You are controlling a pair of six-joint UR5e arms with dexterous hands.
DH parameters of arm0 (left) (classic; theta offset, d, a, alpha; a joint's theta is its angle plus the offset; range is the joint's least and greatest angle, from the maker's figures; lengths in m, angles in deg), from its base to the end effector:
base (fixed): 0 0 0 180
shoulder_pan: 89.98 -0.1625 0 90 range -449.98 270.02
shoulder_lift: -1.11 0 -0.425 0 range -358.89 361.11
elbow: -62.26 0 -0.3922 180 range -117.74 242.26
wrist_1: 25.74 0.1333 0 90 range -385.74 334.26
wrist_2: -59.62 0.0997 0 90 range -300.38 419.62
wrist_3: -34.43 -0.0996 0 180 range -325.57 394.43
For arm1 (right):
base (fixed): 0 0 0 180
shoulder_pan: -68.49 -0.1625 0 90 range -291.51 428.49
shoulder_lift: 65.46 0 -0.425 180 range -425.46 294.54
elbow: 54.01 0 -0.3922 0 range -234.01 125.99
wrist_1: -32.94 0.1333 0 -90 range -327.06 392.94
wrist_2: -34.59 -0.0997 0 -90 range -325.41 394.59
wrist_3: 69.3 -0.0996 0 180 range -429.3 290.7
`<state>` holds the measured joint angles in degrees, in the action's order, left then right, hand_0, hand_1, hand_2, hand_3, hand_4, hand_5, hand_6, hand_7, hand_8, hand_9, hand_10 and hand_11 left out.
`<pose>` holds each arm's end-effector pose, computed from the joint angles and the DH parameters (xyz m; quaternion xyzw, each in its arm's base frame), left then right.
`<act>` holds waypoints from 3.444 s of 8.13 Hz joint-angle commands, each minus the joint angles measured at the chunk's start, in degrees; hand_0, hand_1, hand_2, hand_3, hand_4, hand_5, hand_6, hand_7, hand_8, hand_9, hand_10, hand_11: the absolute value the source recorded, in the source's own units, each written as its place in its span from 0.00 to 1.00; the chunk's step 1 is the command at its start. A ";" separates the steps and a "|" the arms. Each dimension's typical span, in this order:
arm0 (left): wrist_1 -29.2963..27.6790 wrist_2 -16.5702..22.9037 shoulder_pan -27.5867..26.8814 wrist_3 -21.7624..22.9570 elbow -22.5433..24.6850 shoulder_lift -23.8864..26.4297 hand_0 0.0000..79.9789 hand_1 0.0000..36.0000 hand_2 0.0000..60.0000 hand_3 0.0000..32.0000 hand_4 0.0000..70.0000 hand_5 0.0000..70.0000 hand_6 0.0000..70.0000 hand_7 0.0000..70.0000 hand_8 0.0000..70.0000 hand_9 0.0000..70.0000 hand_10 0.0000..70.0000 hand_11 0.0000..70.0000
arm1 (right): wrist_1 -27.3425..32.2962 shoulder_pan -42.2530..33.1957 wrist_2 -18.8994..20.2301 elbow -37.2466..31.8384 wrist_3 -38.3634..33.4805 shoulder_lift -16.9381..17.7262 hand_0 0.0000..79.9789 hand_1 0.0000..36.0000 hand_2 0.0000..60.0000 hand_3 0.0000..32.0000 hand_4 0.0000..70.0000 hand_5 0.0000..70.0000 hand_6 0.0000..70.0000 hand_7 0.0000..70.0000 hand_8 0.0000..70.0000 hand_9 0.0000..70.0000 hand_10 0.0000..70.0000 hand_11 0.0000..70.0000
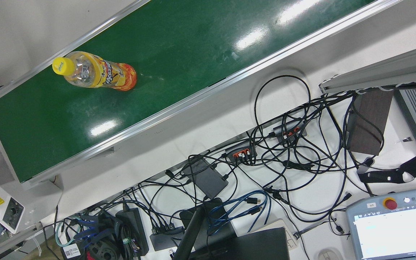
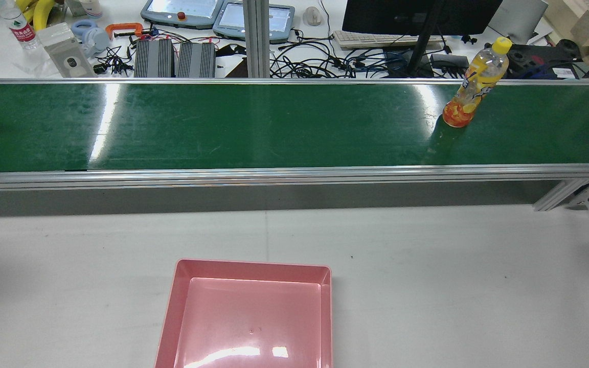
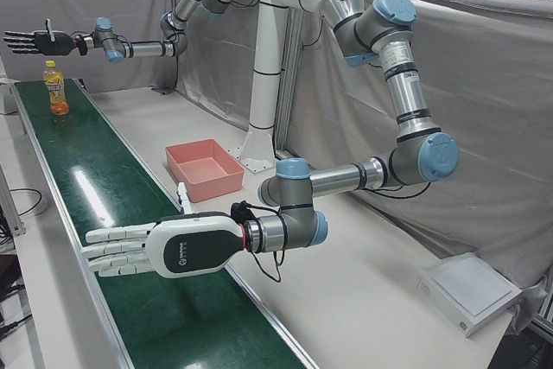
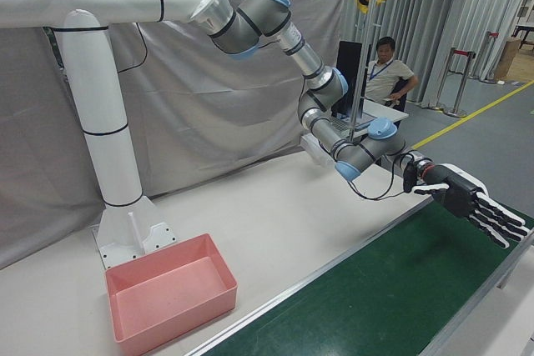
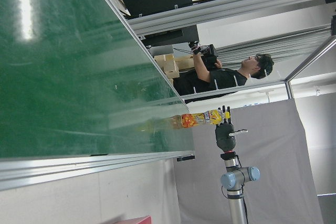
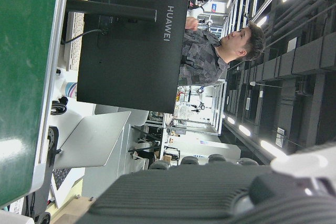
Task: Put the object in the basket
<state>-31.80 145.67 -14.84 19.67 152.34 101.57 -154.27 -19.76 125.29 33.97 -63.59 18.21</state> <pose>0.0149 -0.6028 0.5759 0.0199 0.8013 -0.5845 0.1260 0.1158 -0.5362 0.6600 0.0194 -0.6887 0.7230 0.0513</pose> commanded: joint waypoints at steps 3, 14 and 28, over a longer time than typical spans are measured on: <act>0.00 0.00 0.01 0.00 0.10 0.00 0.65 0.30 0.00 0.00 0.08 0.03 0.00 0.00 0.00 0.00 0.05 0.10 | 0.00 0.00 0.00 0.09 0.00 0.00 0.00 0.00 0.00 0.00 0.00 0.00 0.00 0.00 0.00 0.00 0.00 0.00; 0.00 0.00 0.09 0.00 0.80 -0.09 0.65 0.28 0.00 0.00 0.08 0.02 0.00 0.00 0.00 0.00 0.04 0.09 | 0.00 0.00 0.00 0.00 0.00 0.00 0.00 0.00 0.00 0.00 0.00 0.00 0.00 0.00 0.00 0.00 0.00 0.00; 0.09 0.00 0.18 -0.09 1.60 -0.44 0.64 0.26 0.00 0.00 0.08 0.01 0.00 0.00 0.00 0.00 0.04 0.09 | 0.00 0.00 0.00 -0.09 0.00 0.00 0.00 0.00 0.00 0.00 0.00 0.00 0.00 0.00 0.00 0.00 0.00 0.00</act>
<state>-31.72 145.67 -14.60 19.61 153.87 101.18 -154.27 -19.76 125.29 33.94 -63.59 18.21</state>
